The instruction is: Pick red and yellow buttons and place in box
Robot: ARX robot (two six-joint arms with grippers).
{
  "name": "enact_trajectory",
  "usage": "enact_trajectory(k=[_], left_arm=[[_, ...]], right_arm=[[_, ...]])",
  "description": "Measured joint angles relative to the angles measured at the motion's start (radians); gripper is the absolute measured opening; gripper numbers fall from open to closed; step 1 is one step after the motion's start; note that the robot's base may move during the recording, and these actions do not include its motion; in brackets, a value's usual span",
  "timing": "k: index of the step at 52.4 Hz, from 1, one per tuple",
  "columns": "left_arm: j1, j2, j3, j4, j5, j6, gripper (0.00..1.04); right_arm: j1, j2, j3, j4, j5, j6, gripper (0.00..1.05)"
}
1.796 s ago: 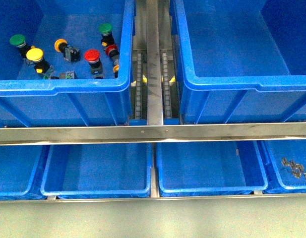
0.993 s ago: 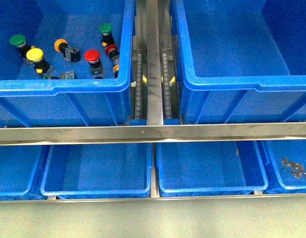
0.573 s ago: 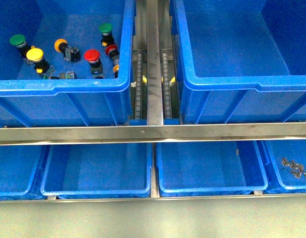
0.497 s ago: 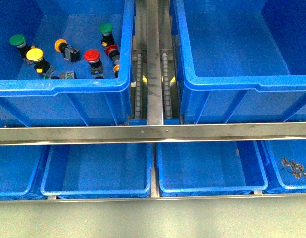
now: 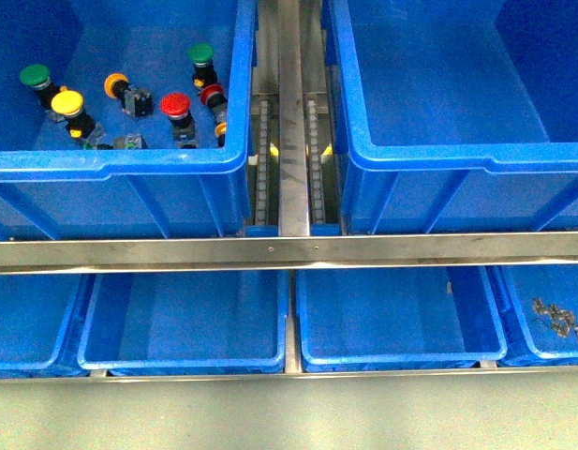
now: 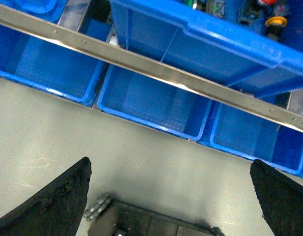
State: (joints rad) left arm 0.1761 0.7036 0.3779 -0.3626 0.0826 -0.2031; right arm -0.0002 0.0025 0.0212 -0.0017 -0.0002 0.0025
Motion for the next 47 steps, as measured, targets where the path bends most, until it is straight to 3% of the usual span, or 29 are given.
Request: enact_trajectory(k=[7,16,26,32,47], left_arm=[[0.080,0.239,0.145,0.114,0.178,0.144,0.97],[0.085,0.551,0.387,0.179,0.315,0.343,0.97],[0.026,0.887,0.644,0.212,0.317,0.482,0.97],[-0.055,1.091,0.798,0.177,0.337,0.543,0.97],[-0.148,1.375,1.000,0.188,0.318,0.645,0.97]], right_arm=[[0.000,0.000,0.000,0.000,0.000,0.000,0.98],[0.000,0.000,0.000,0.000,0.000,0.000,0.98],[0.000,0.000,0.000,0.000,0.000,0.000,0.98],[0.000,0.000,0.000,0.000,0.000,0.000,0.98],[0.000,0.000,0.000,0.000,0.000,0.000,0.98]])
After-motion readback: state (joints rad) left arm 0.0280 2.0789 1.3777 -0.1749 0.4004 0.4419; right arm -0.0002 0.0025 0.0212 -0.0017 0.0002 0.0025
